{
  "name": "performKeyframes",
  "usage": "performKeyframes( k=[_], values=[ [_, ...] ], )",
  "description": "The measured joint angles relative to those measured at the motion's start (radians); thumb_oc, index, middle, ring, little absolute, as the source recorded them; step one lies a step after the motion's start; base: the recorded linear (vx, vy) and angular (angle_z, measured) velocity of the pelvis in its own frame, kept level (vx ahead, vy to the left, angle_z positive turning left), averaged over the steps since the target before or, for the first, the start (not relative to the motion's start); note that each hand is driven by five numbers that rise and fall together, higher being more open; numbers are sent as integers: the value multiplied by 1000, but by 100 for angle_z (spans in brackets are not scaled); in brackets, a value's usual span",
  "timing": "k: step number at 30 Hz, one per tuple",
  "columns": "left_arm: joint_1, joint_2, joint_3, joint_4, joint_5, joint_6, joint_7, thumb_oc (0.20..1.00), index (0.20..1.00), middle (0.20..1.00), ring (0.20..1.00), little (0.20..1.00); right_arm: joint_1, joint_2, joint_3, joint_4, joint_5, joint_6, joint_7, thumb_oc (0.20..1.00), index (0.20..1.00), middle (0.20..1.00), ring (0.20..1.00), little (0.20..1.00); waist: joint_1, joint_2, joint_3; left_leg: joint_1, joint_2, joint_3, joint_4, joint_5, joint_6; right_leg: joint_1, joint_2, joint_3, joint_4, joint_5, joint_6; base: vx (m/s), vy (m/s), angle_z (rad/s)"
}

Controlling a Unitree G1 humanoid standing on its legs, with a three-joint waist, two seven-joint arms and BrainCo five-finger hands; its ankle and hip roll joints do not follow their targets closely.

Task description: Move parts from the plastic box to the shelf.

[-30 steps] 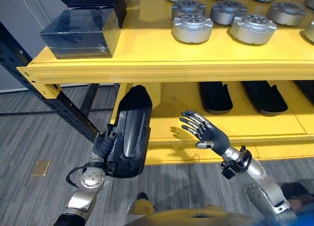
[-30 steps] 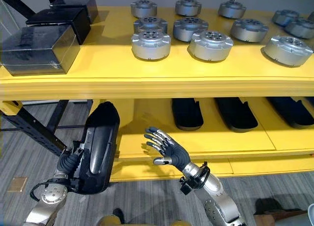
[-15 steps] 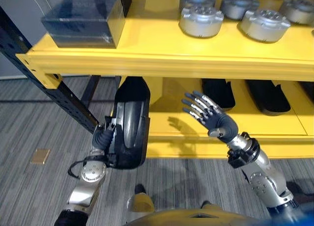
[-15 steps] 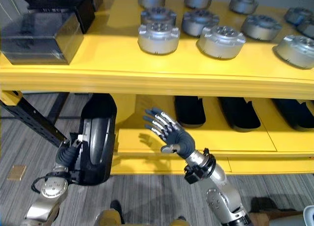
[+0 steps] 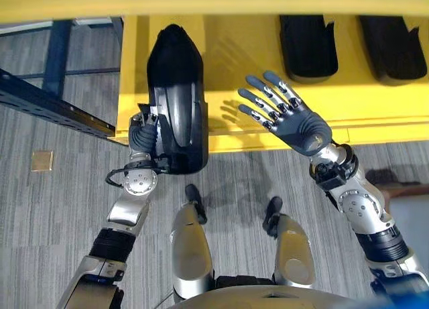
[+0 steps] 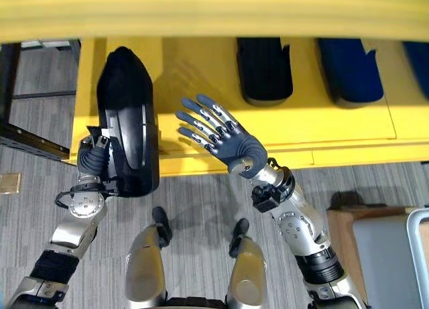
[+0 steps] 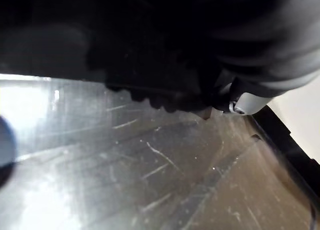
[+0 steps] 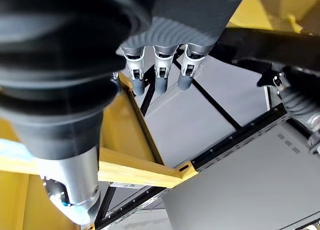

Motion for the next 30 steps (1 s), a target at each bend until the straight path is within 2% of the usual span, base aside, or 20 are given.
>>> performKeyframes(
  k=[2, 3, 6, 11, 14, 18, 21, 23, 27, 28, 29, 30],
  values=[
    [-42, -13, 1, 12, -2, -17, 19, 200, 200, 200, 200, 200, -45, -2, -3, 0, 0, 5, 8, 1000, 1000, 1000, 1000, 1000, -2, 9, 11, -53, 9, -6, 84, -43, 11, -50, -27, 12, 84, -36, 1, -89, 63, -9],
    [-45, -13, 1, 14, -3, -17, 20, 200, 200, 200, 200, 200, -47, -2, -3, 0, 0, 6, 9, 1000, 1000, 1000, 1000, 1000, -2, 11, 12, -56, 9, -7, 92, -47, 10, -53, -29, 14, 90, -39, 2, -90, 65, 2],
    [-72, -26, 1, 25, -25, -57, 22, 200, 200, 200, 200, 200, -54, -2, 5, -9, -2, 22, 35, 1000, 1000, 1000, 1000, 1000, -11, 13, 17, -118, 19, -21, 220, -117, 19, -127, -65, 47, 213, -94, 13, -78, 48, 0],
    [-97, -68, 45, 6, -107, -92, 23, 200, 200, 200, 200, 200, -59, -4, 5, -35, -40, 43, 28, 1000, 1000, 1000, 1000, 1000, -20, 17, 17, -184, 24, -33, 299, -149, 37, -198, -81, 77, 281, -103, 16, -69, 37, -2],
    [-116, -52, 45, 5, -113, -95, 40, 200, 200, 200, 200, 200, -61, -36, 2, -37, -50, 64, 17, 1000, 1000, 1000, 1000, 1000, -21, 17, 18, -210, 30, -34, 326, -154, 41, -234, -81, 92, 309, -103, 15, -34, 28, -8],
    [-128, -33, 64, 11, -129, -82, 85, 200, 200, 200, 200, 200, -64, -47, -7, -46, -50, 96, 22, 1000, 1000, 1000, 1000, 1000, -53, 17, 18, -233, 29, -40, 335, -155, 40, -258, -81, 100, 325, -103, 14, -33, 28, -3],
    [-153, 10, 62, 41, -133, -56, 104, 200, 200, 200, 200, 200, -71, -53, -9, -46, -50, 123, 38, 1000, 1000, 1000, 1000, 1000, -68, 18, 18, -236, 30, -39, 329, -155, 39, -280, -79, 111, 327, -103, 13, -11, 51, -9],
    [-194, 38, 48, 98, -133, -35, 108, 200, 200, 200, 200, 200, -86, -99, -13, -43, -50, 152, 56, 1000, 1000, 1000, 1000, 1000, -78, 26, 17, -233, 25, -32, 309, -153, 36, -280, -76, 116, 312, -101, 16, 6, 41, -6],
    [-380, 157, 61, 321, -151, 29, 102, 200, 200, 200, 200, 200, -88, -128, -32, -41, -51, 202, 102, 1000, 1000, 1000, 1000, 1000, -114, 28, 18, -232, 24, -28, 257, -143, 17, -281, -55, 103, 252, -88, 29, -12, 37, -17],
    [-447, 200, 59, 372, -155, 50, 100, 200, 200, 200, 200, 200, -79, -145, -35, -42, -51, 216, 123, 1000, 1000, 1000, 1000, 1000, -125, 32, 21, -231, 34, -25, 251, -143, 17, -282, -40, 104, 328, -105, 19, -16, 29, -5],
    [-498, 220, 50, 386, -169, 51, 100, 200, 200, 200, 200, 200, -73, -157, -35, -40, -52, 235, 153, 1000, 1000, 1000, 1000, 1000, -133, 25, 19, -229, 29, -5, 245, -135, -1, -265, -35, 111, 340, -137, -30, -19, 30, -7],
    [-512, 224, 49, 387, -183, 53, 98, 200, 200, 200, 200, 200, -73, -158, -35, -38, -52, 240, 157, 1000, 1000, 1000, 1000, 1000, -138, 30, 21, -235, 34, -17, 318, -154, -1, -273, -37, 111, 338, -136, -33, -28, 33, -19]
  ],
)
